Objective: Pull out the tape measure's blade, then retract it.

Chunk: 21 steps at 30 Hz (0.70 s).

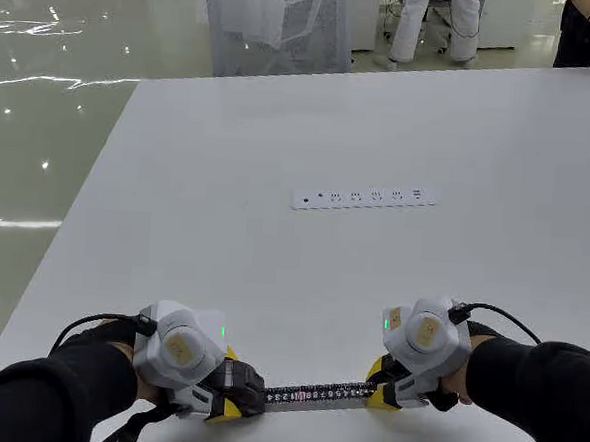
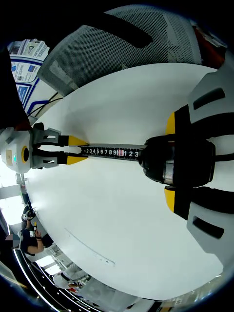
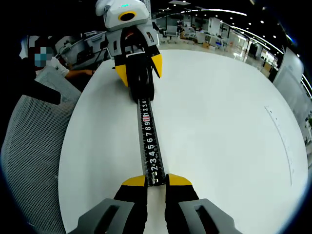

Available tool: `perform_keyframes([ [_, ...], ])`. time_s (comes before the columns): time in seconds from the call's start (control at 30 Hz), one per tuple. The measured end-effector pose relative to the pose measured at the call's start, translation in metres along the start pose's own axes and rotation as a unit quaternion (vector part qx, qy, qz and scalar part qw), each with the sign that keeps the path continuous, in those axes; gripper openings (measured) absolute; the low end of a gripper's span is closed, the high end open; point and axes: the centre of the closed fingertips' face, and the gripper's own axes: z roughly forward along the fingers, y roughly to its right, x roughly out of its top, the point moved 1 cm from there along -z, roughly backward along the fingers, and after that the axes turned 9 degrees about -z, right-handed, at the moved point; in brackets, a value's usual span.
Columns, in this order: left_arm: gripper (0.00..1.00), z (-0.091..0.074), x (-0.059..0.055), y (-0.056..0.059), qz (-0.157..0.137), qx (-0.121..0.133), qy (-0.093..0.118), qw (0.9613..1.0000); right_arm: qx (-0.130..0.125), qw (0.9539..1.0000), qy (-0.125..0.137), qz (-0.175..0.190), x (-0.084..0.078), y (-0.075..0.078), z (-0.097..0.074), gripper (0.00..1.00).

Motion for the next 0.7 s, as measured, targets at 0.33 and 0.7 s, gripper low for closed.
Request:
perform_keyframes([
  [0.33, 0.32, -0.0001, 0.0002, 0.0000, -0.002, 0.000, 0.000, 1.0000, 0.000, 1.0000, 0.000, 0.003, -0.0046, -0.0003, -0.0029, 0.08],
  [0.7, 0.32, -0.0004, 0.0004, 0.0004, -0.002, 0.001, 0.000, 1.0000, -0.001, 1.0000, -0.004, 0.001, -0.0090, -0.0009, -0.0062, 0.08],
])
